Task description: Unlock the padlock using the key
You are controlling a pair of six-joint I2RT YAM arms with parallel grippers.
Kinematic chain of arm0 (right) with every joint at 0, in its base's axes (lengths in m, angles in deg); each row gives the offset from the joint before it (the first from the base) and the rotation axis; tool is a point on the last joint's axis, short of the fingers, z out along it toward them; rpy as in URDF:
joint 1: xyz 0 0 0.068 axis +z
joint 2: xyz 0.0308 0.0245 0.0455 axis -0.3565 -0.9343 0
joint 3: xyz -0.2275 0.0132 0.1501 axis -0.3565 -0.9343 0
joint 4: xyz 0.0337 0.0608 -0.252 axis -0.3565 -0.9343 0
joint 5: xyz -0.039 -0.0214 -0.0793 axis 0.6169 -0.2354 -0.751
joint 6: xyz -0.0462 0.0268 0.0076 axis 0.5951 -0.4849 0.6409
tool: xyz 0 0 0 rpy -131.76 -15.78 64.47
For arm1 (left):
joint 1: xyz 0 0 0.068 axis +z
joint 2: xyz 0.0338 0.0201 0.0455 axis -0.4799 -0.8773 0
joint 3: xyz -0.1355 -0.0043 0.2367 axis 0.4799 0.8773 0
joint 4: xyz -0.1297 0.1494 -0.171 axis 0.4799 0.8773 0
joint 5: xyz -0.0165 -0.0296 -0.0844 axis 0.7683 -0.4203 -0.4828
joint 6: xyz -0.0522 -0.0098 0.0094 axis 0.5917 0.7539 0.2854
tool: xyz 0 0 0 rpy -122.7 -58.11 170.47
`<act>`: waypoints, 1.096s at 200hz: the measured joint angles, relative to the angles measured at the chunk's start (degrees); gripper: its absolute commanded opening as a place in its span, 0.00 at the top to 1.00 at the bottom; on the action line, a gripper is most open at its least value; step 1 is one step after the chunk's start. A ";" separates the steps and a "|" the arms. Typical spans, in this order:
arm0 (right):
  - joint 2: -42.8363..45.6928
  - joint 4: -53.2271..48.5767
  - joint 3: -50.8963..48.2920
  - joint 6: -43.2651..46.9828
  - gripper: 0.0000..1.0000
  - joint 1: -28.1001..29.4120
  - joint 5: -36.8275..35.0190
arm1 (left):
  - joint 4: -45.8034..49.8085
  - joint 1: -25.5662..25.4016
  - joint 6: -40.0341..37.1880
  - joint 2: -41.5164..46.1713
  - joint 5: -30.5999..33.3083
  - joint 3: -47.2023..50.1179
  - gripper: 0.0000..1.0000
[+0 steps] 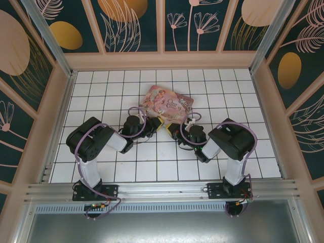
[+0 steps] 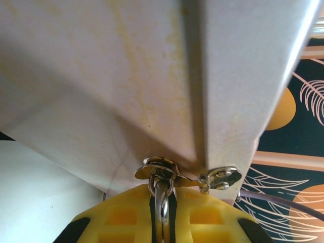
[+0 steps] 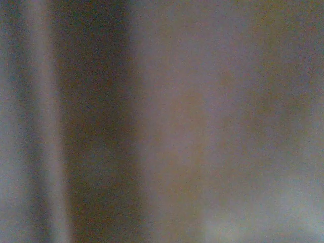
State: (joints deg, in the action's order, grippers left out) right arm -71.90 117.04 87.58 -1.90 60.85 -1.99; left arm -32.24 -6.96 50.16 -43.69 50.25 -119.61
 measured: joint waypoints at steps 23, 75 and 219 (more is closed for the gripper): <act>-1.64 2.14 0.26 0.02 1.00 -0.09 -0.13 | -0.09 0.00 1.31 -0.02 0.42 0.00 1.00; -2.38 3.41 0.76 3.13 1.00 -1.90 2.01 | -1.33 -0.11 2.97 -0.15 1.16 0.00 1.00; -1.29 -3.82 5.97 1.22 1.00 -2.84 5.25 | -2.56 0.20 1.88 -0.22 5.38 0.00 1.00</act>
State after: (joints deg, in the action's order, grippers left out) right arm -73.19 113.22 93.55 -0.68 58.01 3.25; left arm -34.80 -6.76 52.04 -43.90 55.63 -119.61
